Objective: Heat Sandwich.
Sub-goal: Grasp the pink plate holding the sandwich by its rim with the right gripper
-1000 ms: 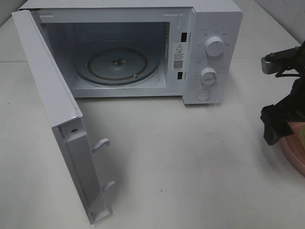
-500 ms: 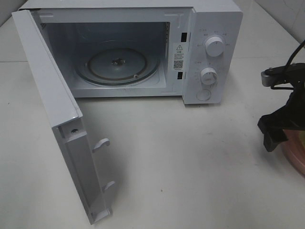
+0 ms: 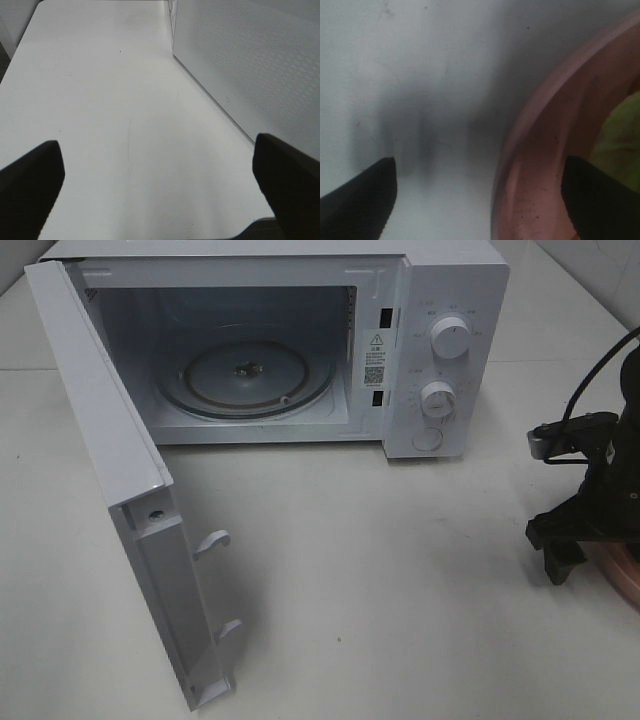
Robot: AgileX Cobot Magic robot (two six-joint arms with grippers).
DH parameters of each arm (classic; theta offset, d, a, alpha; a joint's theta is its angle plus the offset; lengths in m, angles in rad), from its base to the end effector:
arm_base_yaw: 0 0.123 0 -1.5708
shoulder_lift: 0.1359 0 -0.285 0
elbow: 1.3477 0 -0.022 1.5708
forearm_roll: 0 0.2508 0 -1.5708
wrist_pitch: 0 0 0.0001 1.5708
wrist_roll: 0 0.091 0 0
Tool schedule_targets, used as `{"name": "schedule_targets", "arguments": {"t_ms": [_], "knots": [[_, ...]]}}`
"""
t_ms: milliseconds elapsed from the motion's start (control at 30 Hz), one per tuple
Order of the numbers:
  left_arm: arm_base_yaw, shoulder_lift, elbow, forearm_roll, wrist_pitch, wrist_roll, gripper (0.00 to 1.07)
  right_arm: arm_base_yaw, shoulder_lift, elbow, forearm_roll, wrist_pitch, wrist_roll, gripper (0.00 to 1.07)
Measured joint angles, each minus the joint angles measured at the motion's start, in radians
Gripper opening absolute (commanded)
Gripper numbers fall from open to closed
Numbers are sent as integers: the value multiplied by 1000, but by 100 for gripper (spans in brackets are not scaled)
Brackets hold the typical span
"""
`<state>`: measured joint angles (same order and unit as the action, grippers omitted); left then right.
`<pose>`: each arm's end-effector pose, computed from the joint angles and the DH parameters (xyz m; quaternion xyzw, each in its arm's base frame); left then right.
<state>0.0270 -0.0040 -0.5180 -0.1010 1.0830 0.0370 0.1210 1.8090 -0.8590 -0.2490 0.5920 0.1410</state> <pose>-0.0085 -0.0083 0.2808 0.0073 0.8522 -0.0337 0.5221 0.2949 0.0232 0.1227 -0.0889 0.9915 -0.0670 0.0668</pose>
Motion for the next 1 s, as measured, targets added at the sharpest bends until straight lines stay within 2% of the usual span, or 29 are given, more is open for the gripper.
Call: {"name": "schedule_targets", "arguments": {"t_ms": [367, 633, 767, 800, 833, 933, 967, 1000], "knots": [[0, 0, 0, 0, 0, 0, 98, 0, 10, -1, -3, -23, 0, 83], [0, 0, 0, 0, 0, 0, 98, 0, 38, -5, 1, -21, 1, 77], [0, 0, 0, 0, 0, 0, 98, 0, 38, -5, 1, -22, 1, 69], [0, 0, 0, 0, 0, 0, 98, 0, 39, -5, 1, -22, 2, 61], [0, 0, 0, 0, 0, 0, 98, 0, 39, -5, 1, -22, 2, 61], [0, 0, 0, 0, 0, 0, 98, 0, 41, -5, 1, -18, 21, 43], [0, 0, 0, 0, 0, 0, 98, 0, 41, -5, -14, -10, 36, 26], [0, 0, 0, 0, 0, 0, 98, 0, 41, -5, -14, -10, 36, 26]]}}
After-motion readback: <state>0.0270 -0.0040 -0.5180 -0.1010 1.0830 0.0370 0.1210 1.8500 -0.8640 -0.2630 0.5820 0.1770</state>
